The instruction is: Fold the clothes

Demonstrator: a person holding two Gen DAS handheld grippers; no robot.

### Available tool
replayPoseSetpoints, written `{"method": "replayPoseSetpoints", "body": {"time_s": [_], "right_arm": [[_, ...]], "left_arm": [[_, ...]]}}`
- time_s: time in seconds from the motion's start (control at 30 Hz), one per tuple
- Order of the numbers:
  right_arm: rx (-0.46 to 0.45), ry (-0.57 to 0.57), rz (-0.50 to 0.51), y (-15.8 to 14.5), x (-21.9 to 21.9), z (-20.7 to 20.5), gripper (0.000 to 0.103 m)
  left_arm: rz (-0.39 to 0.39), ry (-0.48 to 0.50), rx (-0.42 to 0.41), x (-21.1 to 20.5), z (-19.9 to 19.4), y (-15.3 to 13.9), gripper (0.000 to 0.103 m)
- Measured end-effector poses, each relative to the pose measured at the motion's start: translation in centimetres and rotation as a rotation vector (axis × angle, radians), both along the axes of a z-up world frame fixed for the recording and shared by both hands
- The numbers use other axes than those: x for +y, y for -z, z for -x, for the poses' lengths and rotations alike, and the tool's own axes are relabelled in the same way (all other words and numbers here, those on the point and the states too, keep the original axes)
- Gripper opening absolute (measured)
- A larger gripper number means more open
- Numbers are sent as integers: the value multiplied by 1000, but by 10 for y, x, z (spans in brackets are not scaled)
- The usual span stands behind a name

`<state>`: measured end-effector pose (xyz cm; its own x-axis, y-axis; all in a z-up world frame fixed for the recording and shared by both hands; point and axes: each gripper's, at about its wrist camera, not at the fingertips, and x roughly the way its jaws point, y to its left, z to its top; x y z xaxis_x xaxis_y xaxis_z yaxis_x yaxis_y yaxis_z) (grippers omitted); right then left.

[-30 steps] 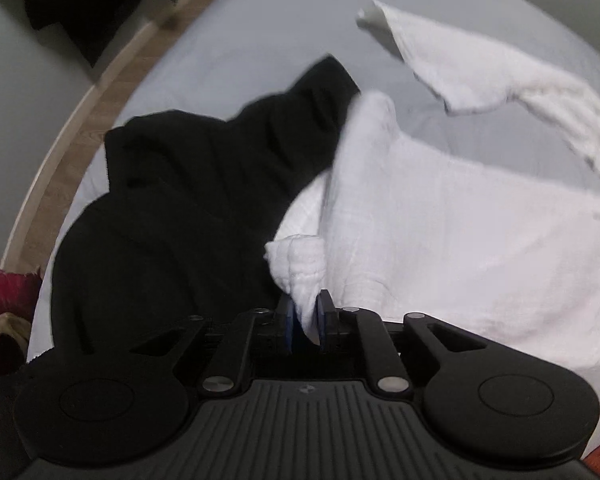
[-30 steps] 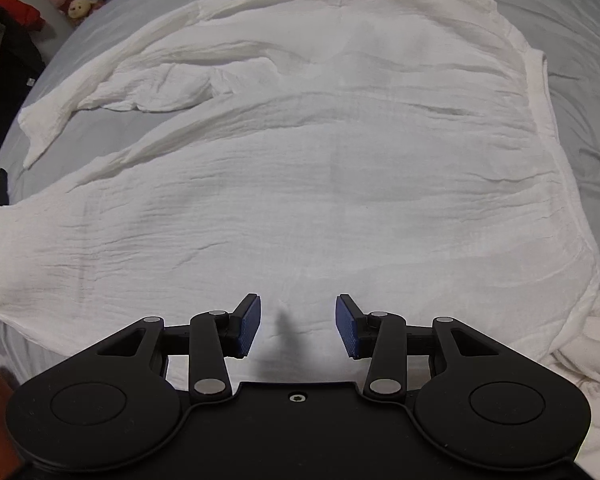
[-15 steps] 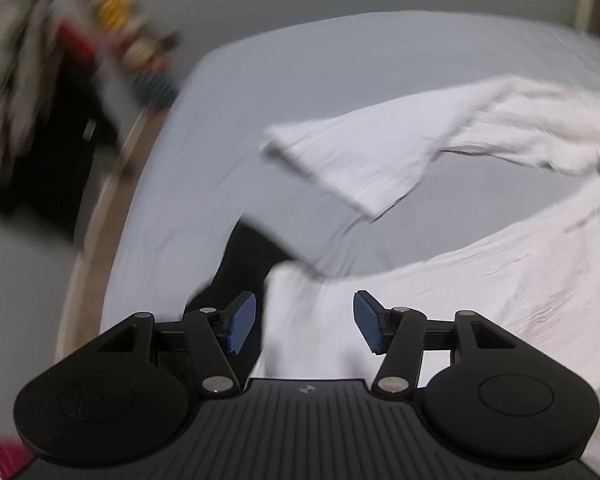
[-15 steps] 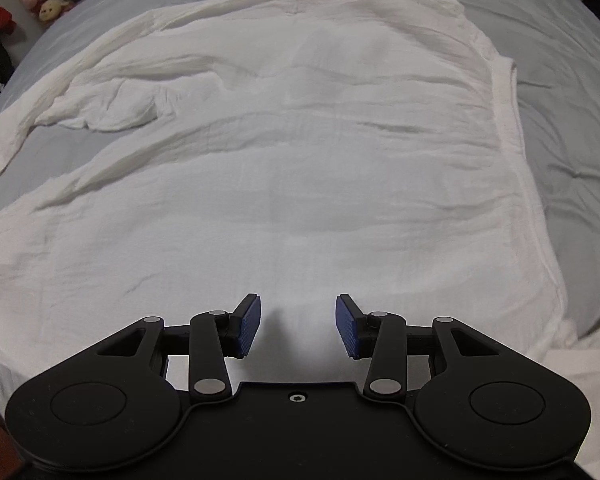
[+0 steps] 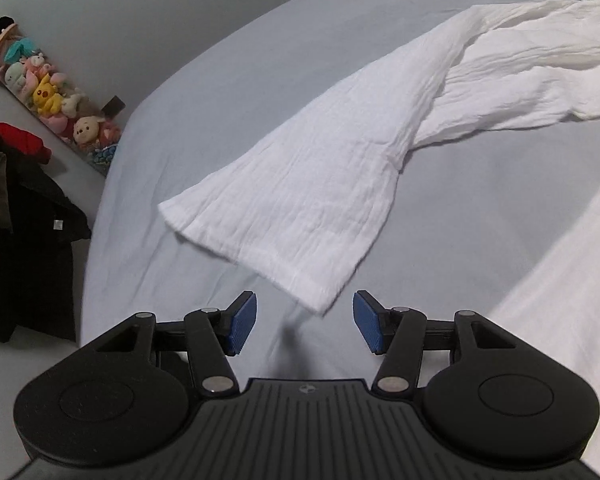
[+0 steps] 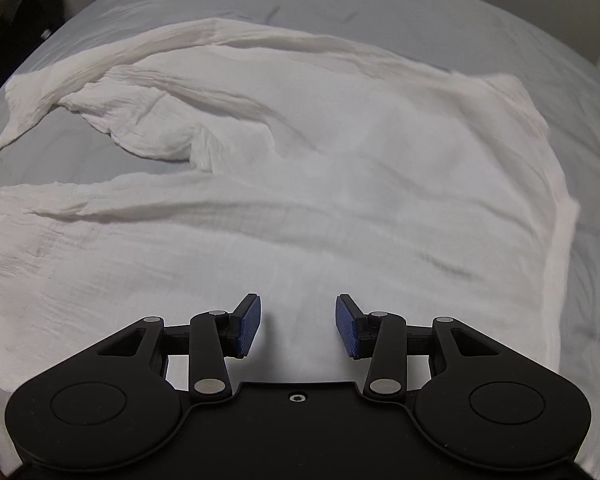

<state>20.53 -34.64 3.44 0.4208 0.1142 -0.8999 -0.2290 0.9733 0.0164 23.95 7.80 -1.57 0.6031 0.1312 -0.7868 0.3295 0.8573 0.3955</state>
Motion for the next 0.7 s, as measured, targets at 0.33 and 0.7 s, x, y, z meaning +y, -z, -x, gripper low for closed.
{"method": "replayPoseSetpoints", "body": {"time_s": [0.33, 0.7], "right_arm": [[-24, -68, 15, 17, 12, -21, 41], [-82, -61, 85, 14, -7, -52, 41]], "left_arm": [[27, 51, 66, 2, -26, 14, 7], [135, -110, -109, 35, -105, -62, 5]]}}
